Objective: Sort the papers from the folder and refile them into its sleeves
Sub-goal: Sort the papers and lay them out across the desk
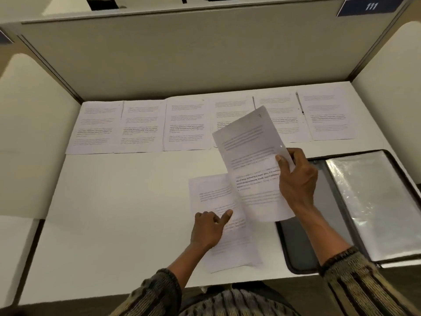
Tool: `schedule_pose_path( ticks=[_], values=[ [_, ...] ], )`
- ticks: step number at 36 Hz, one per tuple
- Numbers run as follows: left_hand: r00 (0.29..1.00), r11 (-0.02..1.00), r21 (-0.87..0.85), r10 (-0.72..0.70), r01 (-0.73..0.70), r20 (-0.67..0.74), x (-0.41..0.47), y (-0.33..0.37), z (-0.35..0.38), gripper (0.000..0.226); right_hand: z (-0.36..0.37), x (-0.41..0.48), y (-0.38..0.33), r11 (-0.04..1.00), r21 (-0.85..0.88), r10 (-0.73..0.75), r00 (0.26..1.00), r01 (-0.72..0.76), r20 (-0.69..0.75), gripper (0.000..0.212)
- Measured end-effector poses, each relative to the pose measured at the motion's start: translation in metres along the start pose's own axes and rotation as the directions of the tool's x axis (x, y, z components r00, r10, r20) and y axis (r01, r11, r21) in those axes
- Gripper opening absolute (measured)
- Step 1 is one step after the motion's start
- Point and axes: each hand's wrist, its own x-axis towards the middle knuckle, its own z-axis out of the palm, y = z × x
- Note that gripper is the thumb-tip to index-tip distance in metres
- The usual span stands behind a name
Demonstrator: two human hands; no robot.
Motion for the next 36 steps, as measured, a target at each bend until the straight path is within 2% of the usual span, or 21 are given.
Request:
schedule_pose_path(
  ticks=[2, 5, 9, 12, 15, 20, 25, 30, 36],
  values=[
    [0.999, 0.989, -0.141, -0.048, 0.049, 0.010, -0.002, 0.006, -0.005, 0.098, 0.003, 0.006, 0.005, 0.996, 0.069, 0.047, 0.998, -0.050, 0.048, 0.020],
    [0.989, 0.936, -0.324, -0.146, 0.137, -0.004, -0.005, 0.015, -0.015, 0.083, 0.010, 0.011, 0.014, 0.972, 0.162, 0.148, 0.978, -0.172, 0.148, 0.016],
    [0.984, 0.858, -0.496, -0.172, 0.131, -0.037, 0.004, 0.012, -0.022, 0.073, 0.023, 0.009, 0.016, 0.924, 0.224, 0.242, 0.927, -0.310, 0.287, 0.010],
    [0.975, 0.829, -0.549, -0.196, 0.108, -0.104, 0.008, 0.015, -0.030, 0.072, 0.034, 0.005, 0.012, 0.886, 0.262, 0.271, 0.887, -0.382, 0.374, 0.011],
    [0.966, 0.783, -0.617, -0.213, 0.081, -0.145, 0.009, 0.015, -0.041, 0.056, 0.052, -0.002, 0.008, 0.864, 0.278, 0.278, 0.857, -0.420, 0.433, 0.010],
    [0.931, 0.831, -0.552, -0.252, 0.068, -0.265, 0.009, -0.011, -0.070, 0.029, 0.088, -0.026, -0.007, 0.892, 0.212, 0.220, 0.792, -0.400, 0.569, 0.015],
    [0.863, 0.886, -0.444, -0.325, 0.134, -0.387, 0.009, -0.055, -0.117, 0.045, 0.129, -0.059, -0.038, 0.935, 0.122, 0.168, 0.721, -0.332, 0.673, 0.031],
    [0.848, 0.929, -0.323, -0.312, 0.178, -0.429, 0.015, -0.096, -0.168, 0.029, 0.180, -0.091, -0.065, 0.974, 0.049, 0.113, 0.657, -0.223, 0.745, 0.031],
    [0.844, 0.954, -0.182, -0.296, 0.238, -0.447, 0.037, -0.167, -0.239, 0.031, 0.257, -0.124, -0.113, 0.991, -0.044, 0.114, 0.617, -0.127, 0.779, 0.032]
  ],
)
